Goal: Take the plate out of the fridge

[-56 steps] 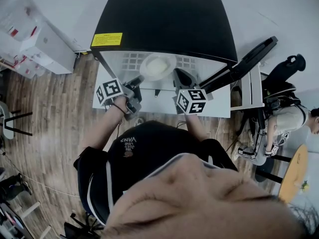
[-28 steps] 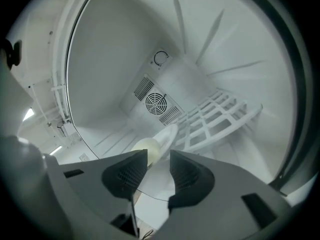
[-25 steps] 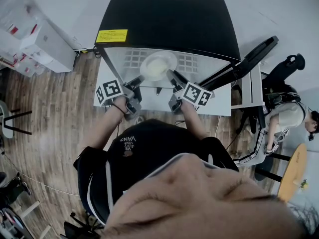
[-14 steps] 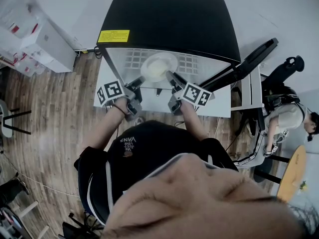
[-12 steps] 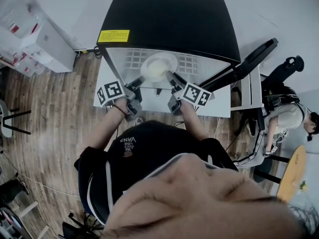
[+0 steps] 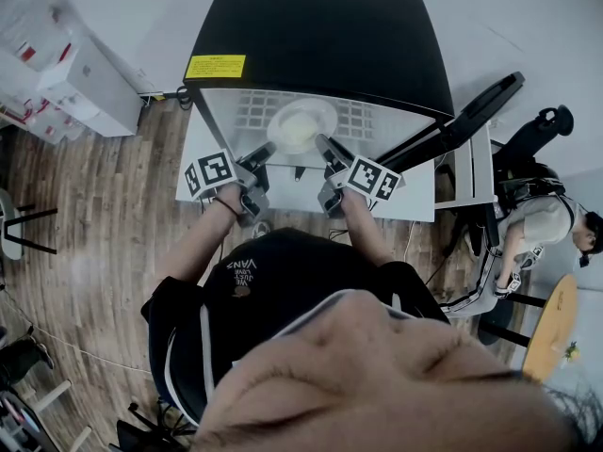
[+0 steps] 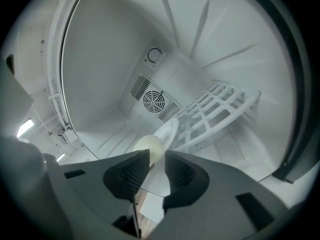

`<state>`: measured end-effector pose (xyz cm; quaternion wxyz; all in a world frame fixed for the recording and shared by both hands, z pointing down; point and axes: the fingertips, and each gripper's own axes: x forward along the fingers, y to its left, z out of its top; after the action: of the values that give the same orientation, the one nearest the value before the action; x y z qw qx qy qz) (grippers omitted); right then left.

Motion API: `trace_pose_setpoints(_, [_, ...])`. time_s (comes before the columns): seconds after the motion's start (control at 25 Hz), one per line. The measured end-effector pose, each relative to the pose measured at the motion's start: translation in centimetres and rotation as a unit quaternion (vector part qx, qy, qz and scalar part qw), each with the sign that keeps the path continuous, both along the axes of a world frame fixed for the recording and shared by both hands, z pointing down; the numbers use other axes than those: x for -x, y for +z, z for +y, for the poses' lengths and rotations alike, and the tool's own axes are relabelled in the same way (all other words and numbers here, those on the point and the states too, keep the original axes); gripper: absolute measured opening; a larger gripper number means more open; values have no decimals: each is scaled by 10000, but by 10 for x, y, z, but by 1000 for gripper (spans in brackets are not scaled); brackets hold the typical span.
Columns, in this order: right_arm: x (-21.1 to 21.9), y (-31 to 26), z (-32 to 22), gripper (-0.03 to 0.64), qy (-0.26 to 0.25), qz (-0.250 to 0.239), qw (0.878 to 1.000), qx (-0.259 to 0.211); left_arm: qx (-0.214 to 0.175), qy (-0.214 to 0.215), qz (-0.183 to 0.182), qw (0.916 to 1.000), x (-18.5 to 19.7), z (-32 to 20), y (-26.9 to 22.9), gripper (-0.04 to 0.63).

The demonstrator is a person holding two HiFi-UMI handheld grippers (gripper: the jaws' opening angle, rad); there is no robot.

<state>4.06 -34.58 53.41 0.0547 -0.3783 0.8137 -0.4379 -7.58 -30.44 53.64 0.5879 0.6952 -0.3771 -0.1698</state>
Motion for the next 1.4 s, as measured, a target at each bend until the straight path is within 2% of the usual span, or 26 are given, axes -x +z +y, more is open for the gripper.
trace_pose_setpoints(0.52, [-4, 2, 2, 97, 77, 64, 9999, 21, -34, 62, -46, 10000, -4, -1, 0, 35])
trace_pose_setpoints(0.72, [-5, 2, 3, 91, 104, 108, 9999, 38, -83, 99, 61, 9999, -6, -1, -4, 85])
trace_pose_setpoints(1.4, [-6, 0, 5, 80, 180, 113, 9998, 32, -80, 99, 84, 9999, -6, -7, -2, 103])
